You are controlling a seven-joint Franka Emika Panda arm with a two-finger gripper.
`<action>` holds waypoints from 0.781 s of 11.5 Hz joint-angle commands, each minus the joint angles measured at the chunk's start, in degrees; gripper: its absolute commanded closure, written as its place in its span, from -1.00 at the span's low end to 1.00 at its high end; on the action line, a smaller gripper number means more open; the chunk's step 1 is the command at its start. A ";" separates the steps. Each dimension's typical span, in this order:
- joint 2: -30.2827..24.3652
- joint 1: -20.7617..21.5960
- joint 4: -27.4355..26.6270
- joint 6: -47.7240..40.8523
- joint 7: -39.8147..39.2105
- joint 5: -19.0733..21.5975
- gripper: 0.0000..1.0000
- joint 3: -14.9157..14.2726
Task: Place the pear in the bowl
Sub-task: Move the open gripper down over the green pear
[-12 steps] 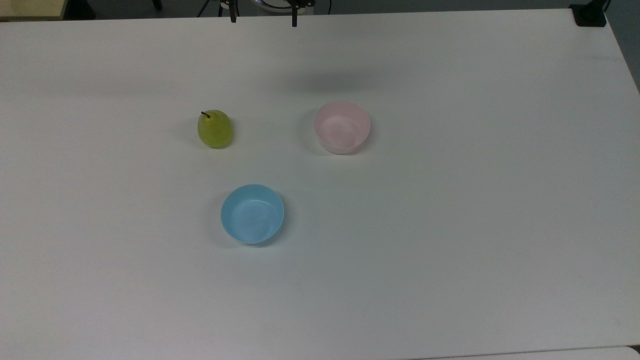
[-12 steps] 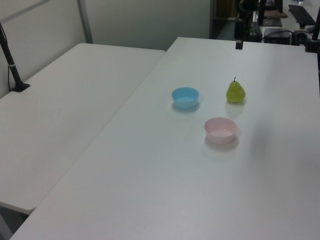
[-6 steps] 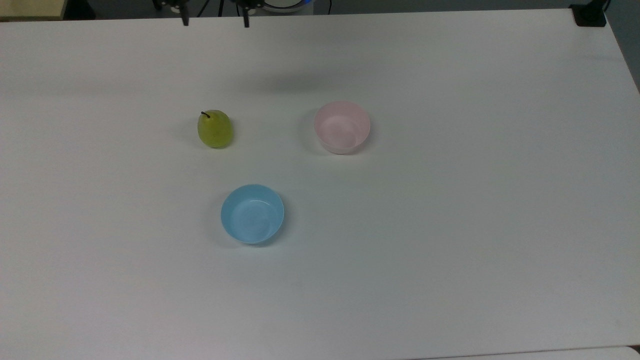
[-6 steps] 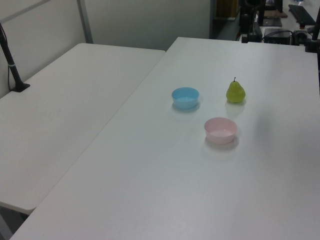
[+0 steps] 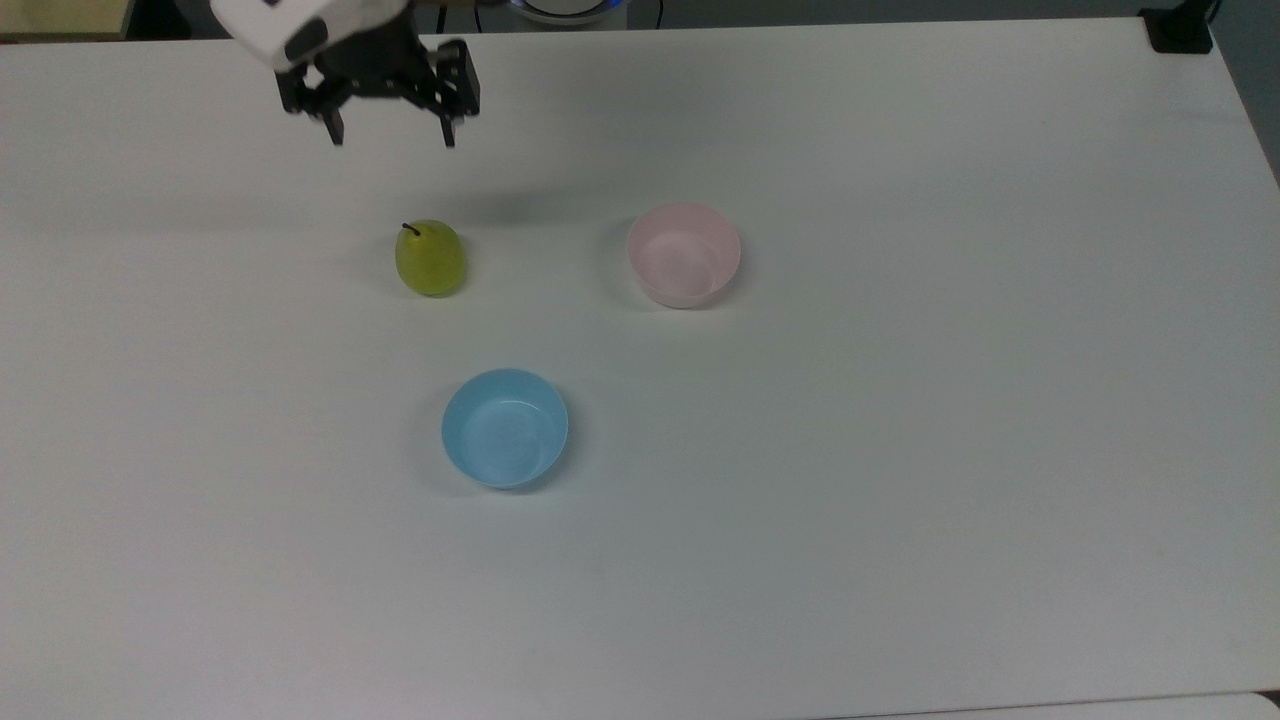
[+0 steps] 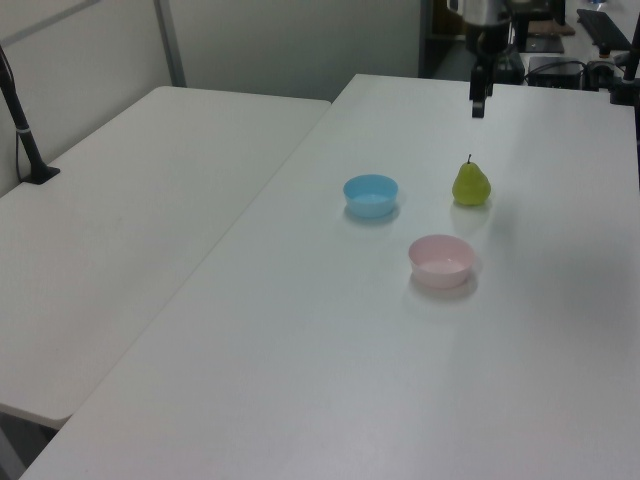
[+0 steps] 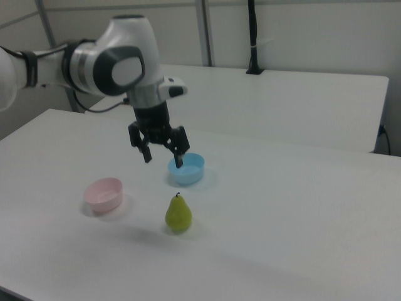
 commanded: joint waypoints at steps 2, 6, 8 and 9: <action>1.72 0.06 -9.53 11.53 -0.76 -0.09 -1.00 -0.11; 6.82 -0.64 -11.03 16.63 -0.76 -0.97 -1.00 -0.11; 8.67 -0.64 -11.12 18.31 -0.85 -1.06 -1.00 -0.11; 9.29 -0.64 -11.12 18.92 -0.85 -1.15 -0.90 -0.11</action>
